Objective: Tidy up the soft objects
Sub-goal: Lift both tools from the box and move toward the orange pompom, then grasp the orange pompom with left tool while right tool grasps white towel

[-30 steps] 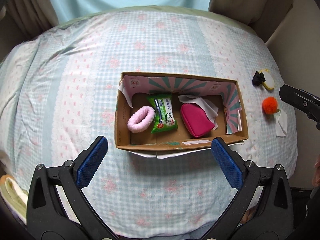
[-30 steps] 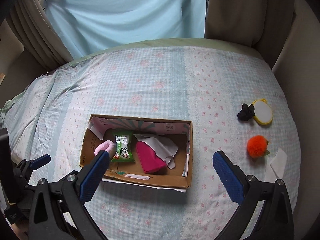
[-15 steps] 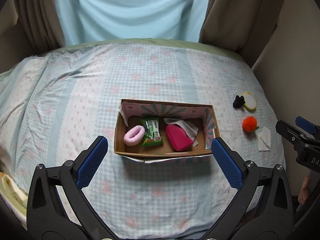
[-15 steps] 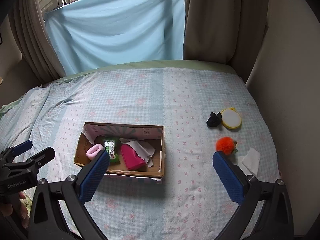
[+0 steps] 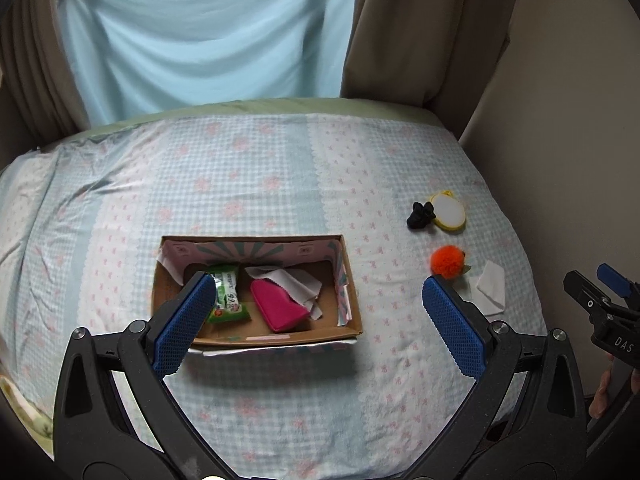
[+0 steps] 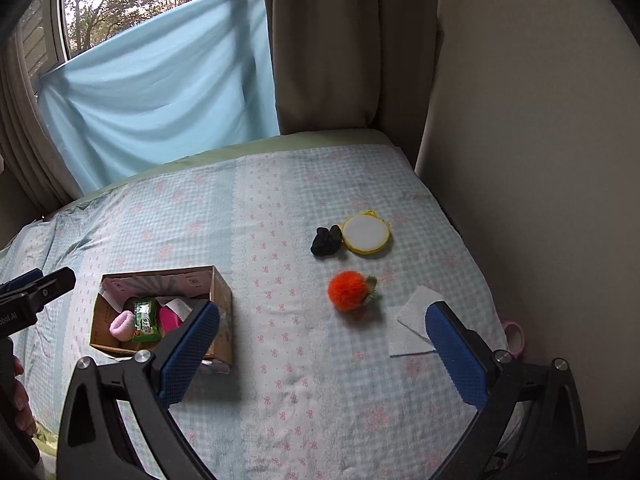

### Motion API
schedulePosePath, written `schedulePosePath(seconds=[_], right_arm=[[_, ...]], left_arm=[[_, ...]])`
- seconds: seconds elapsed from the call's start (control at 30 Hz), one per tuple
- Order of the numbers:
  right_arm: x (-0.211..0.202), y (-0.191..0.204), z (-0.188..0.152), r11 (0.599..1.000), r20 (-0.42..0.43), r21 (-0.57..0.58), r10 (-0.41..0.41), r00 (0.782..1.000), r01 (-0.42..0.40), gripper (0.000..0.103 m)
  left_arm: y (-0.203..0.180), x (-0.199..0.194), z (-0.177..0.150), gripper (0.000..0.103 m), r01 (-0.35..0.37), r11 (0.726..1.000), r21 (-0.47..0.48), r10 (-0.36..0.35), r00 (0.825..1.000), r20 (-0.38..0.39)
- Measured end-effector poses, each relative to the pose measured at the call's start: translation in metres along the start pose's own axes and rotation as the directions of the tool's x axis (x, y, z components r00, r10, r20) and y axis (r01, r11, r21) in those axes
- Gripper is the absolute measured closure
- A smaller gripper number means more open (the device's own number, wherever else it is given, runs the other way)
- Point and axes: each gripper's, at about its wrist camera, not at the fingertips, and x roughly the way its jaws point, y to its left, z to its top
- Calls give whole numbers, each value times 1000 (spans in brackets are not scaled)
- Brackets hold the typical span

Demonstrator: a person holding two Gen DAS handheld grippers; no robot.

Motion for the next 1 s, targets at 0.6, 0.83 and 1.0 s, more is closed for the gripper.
schedulePosePath(seconds=[0.6,0.83,1.0], right_arm=[[143,-148,-52,998,-114,57,-29,993,36,0],[220,-174,-90,992,-184,122,-12,983,35,0],[263,-184,-110,988,-224,150,-6,975,41,0]], left_arm=[[-187,201,-9,0,143,989,49,-133,978,-161],[-214,300,-34,0,195,981,15,-184,946,-266],[-221,347,-49,1,222,974,-33,-221,923,-316]])
